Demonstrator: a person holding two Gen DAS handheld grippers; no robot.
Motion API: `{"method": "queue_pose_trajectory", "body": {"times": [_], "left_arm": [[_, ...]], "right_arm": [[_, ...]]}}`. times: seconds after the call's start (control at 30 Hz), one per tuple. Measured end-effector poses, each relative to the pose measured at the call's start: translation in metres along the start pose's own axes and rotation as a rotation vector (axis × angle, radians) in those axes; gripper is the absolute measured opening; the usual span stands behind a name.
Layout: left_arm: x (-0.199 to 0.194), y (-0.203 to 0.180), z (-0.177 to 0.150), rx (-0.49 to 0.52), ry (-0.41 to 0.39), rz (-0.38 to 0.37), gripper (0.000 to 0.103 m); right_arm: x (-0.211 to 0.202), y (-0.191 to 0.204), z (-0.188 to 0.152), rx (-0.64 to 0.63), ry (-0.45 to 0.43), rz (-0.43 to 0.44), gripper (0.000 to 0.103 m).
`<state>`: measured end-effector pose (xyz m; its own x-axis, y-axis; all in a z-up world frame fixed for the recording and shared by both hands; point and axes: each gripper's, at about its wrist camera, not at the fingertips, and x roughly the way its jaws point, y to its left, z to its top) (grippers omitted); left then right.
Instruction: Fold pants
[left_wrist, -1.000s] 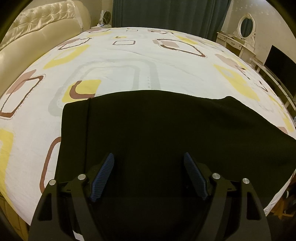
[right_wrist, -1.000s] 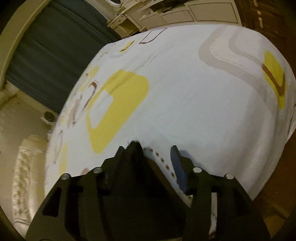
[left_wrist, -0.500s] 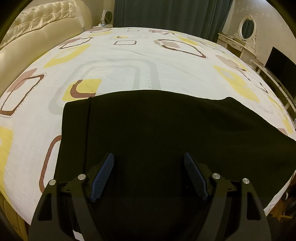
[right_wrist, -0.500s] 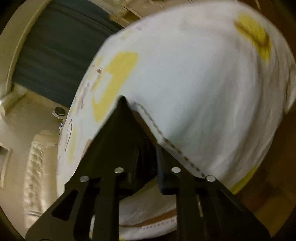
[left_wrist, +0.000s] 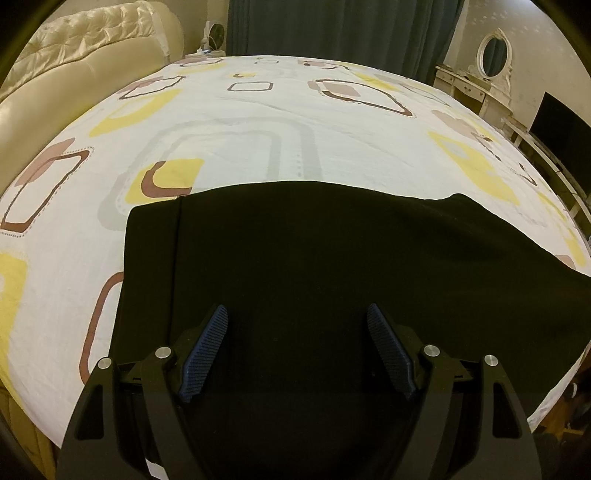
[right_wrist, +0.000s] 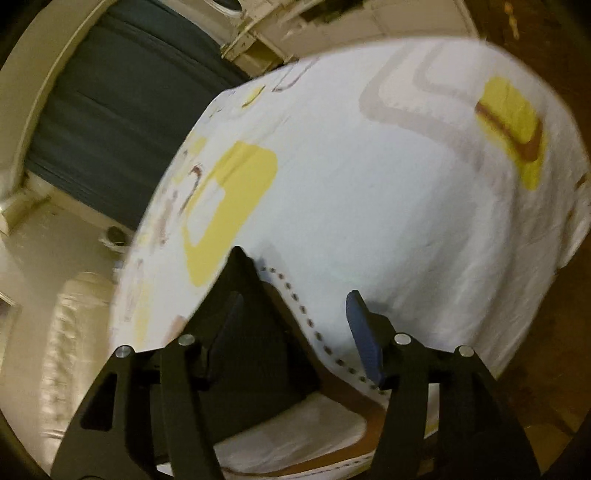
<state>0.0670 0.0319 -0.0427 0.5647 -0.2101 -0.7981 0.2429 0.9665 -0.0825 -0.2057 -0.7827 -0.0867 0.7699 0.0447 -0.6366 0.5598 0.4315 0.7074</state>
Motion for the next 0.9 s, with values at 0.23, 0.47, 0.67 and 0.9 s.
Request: {"method": "queue_pose_trajectory", "body": {"times": [0.23, 0.47, 0.67, 0.9], "left_arm": [[-0.008, 0.004, 0.000, 0.005, -0.014, 0.013, 0.077], [-0.013, 0.023, 0.000, -0.022, -0.009, 0.045, 0.077], [-0.017, 0.030, -0.003, -0.034, -0.002, 0.041, 0.077], [-0.023, 0.032, -0.003, -0.033, 0.008, 0.033, 0.077]], "right_arm": [[0.044, 0.017, 0.009, -0.007, 0.134, 0.088, 0.071], [0.069, 0.051, -0.001, -0.158, 0.248, 0.023, 0.055], [0.066, 0.065, -0.009, -0.183, 0.281, -0.066, 0.018], [0.028, 0.113, -0.016, -0.210, 0.197, -0.062, 0.017]]}}
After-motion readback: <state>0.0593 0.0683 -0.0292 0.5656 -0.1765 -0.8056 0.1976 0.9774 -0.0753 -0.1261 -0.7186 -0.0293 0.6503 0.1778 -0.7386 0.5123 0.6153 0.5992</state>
